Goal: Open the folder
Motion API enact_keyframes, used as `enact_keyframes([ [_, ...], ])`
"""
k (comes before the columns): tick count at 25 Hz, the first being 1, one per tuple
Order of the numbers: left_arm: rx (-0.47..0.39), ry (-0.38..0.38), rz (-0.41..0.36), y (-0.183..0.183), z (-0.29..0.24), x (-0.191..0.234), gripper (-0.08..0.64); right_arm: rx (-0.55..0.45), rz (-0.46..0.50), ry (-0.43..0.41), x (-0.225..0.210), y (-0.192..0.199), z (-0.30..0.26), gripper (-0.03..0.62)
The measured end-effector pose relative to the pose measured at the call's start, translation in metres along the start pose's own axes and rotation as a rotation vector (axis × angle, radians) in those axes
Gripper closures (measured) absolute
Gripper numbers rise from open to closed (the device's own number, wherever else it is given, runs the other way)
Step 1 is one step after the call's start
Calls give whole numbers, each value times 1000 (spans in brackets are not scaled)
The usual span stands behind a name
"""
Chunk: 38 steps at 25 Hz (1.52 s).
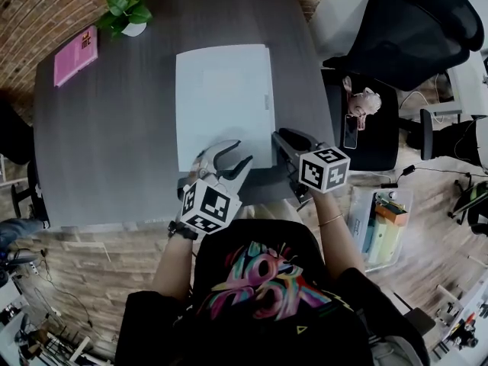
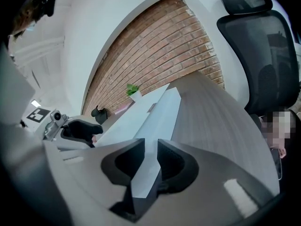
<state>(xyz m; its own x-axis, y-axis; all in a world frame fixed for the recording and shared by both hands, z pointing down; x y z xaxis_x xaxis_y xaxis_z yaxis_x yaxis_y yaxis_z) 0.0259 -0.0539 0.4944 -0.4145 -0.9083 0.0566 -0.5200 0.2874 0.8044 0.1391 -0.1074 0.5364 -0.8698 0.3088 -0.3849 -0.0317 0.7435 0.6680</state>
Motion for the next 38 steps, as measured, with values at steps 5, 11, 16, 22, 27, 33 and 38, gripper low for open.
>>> enact_keyframes([
  [5, 164, 84, -209, 13, -9, -16, 252, 4, -4, -5, 0, 0, 0, 506],
  [11, 292, 84, -398, 22, -25, -18, 199, 11, 0, -11, 1, -1, -1, 506],
  [16, 306, 78, -432, 20, -37, -14, 199, 8, -6, -11, 0, 0, -1, 506],
  [22, 314, 116, -411, 23, -48, -16, 202, 6, -16, -12, -1, 0, -1, 506],
  [27, 325, 155, -360, 27, -53, -20, 247, 7, -21, -17, -1, 1, 0, 505],
  [33, 330, 182, -323, 28, -56, -18, 258, 10, -22, -22, -1, 1, -1, 505],
  [38, 310, 204, -284, 27, -55, -17, 259, 11, -25, -25, -2, 0, -1, 502],
])
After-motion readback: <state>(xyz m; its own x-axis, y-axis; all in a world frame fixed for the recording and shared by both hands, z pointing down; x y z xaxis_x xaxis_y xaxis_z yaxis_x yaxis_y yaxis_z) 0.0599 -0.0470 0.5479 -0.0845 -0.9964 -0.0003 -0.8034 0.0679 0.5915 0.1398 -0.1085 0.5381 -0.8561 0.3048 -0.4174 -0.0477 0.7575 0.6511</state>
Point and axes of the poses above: the fingertips, and each gripper's own axes: z backward along the fingers, x to its left, y out of its underside, the point moved 3 cm from there along z, backward along the fingers, and after that the axes turned 14 degrees about y, right-handed, at the moved point
